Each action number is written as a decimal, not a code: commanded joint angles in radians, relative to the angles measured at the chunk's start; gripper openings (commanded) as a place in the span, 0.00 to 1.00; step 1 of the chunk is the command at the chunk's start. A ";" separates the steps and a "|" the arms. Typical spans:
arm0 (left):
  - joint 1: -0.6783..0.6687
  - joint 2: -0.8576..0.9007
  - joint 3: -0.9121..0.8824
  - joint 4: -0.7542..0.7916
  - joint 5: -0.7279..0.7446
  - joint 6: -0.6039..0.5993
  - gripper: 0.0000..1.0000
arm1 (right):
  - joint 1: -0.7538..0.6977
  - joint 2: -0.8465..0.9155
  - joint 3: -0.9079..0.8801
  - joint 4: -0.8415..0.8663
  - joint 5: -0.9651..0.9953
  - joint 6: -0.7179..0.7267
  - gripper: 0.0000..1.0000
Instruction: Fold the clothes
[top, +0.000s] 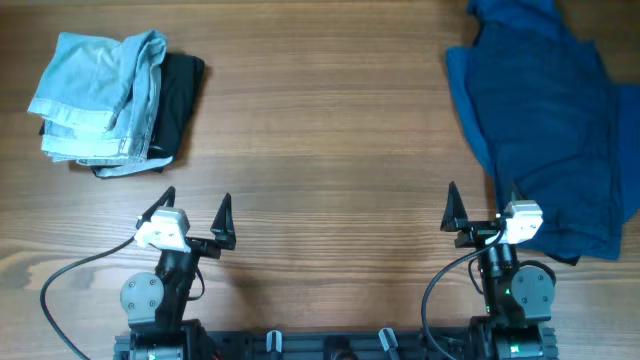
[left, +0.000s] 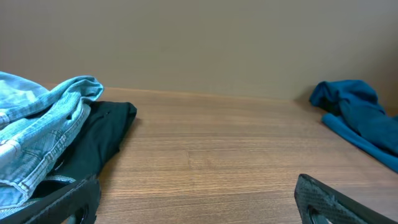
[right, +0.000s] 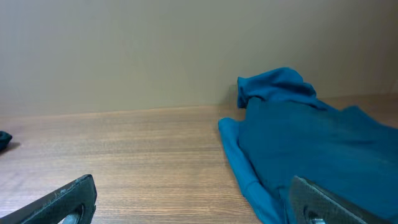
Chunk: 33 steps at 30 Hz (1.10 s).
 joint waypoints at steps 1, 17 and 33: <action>0.008 -0.006 -0.003 -0.006 -0.013 -0.002 1.00 | -0.002 -0.004 -0.002 0.003 -0.009 0.016 1.00; 0.008 -0.006 -0.003 -0.006 -0.013 -0.002 1.00 | -0.002 -0.004 -0.002 0.003 -0.009 0.016 1.00; 0.008 -0.006 -0.003 0.035 0.064 -0.002 1.00 | -0.002 -0.004 -0.001 0.119 0.042 0.018 0.99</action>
